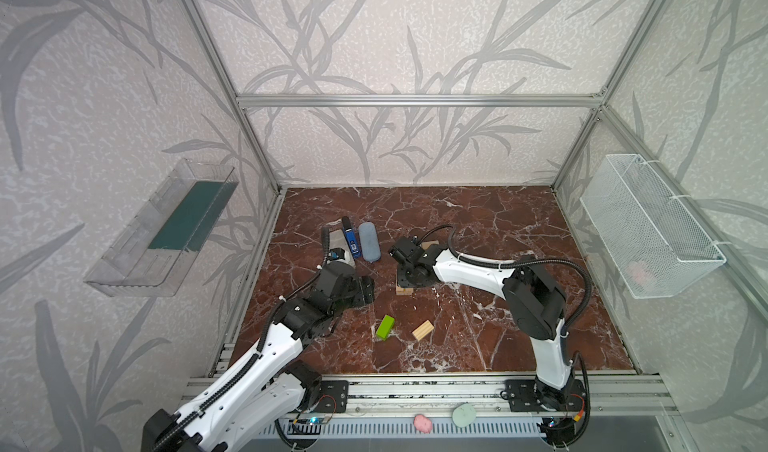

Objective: Build the wood block tower
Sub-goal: 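Lower the held block upright beside the standing wooden block with the right gripper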

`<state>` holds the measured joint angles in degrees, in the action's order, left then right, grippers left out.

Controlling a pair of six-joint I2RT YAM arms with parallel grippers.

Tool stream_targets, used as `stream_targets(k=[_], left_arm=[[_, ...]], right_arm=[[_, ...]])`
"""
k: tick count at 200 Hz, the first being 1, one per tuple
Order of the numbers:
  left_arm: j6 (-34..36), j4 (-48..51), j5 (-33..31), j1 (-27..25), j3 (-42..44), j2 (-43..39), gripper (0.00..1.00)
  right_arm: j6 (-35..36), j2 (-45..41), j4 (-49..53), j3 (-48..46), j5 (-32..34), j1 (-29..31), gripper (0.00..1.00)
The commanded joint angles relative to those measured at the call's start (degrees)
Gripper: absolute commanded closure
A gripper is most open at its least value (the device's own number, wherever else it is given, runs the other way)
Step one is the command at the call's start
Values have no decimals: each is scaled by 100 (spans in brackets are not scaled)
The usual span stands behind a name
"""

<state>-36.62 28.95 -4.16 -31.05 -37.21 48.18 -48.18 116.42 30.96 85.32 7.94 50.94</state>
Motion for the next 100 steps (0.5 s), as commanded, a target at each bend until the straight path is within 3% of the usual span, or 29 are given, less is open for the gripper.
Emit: stream_targets(k=[1, 46, 100], left_arm=[[14, 120, 7, 32, -39, -90, 14], [-4, 52, 200, 37, -24, -38, 14], [-56, -185, 474, 37, 21, 238, 14]], right_arm=[[35, -483, -92, -111, -8, -15, 66], [98, -963, -372, -723, -252, -94, 67], [134, -1070, -1335, -1442, -1114, -321, 68]])
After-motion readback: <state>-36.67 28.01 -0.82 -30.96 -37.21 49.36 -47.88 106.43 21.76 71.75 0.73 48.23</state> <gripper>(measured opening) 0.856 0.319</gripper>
